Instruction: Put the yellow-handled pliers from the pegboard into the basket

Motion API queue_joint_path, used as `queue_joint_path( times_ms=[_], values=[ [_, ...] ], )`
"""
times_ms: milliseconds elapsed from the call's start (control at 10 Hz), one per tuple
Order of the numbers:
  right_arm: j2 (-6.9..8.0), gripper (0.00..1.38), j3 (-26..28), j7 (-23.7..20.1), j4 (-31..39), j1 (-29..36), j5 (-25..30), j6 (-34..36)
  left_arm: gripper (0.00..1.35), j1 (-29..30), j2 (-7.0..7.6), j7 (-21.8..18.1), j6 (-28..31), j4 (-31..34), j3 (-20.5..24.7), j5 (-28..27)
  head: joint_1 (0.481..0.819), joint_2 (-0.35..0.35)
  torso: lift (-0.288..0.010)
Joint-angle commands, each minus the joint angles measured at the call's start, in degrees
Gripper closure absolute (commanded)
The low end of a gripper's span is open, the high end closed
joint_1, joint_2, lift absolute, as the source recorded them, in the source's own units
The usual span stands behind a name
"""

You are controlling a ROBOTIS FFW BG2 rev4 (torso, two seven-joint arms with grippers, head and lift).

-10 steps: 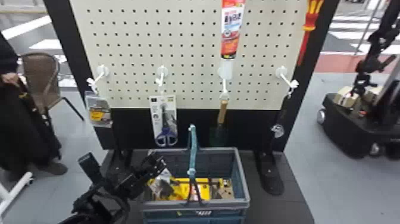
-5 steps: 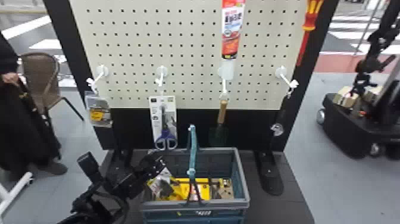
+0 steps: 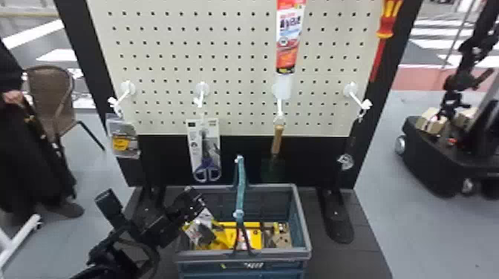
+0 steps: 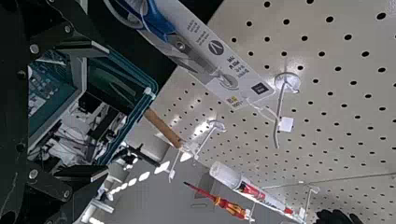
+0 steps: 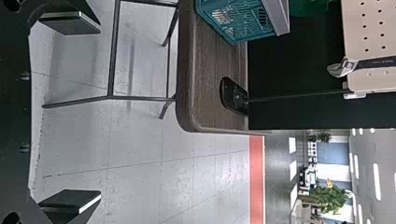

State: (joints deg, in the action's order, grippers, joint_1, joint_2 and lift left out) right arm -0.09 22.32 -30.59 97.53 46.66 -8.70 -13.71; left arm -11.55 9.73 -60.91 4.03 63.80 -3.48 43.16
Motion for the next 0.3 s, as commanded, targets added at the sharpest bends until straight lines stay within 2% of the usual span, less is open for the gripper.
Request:
queue_joint_path(
  times_ms=[0, 200],
  values=[
    [0.14, 0.06, 0.0, 0.0, 0.0, 0.0, 0.0, 0.0, 0.38, 0.1, 0.02, 0.1, 0.2, 0.1, 0.1, 0.0, 0.549, 0.000, -0.100],
    [0.14, 0.06, 0.0, 0.0, 0.0, 0.0, 0.0, 0.0, 0.38, 0.3, 0.02, 0.1, 0.4, 0.4, 0.1, 0.0, 0.549, 0.000, -0.100]
  ],
)
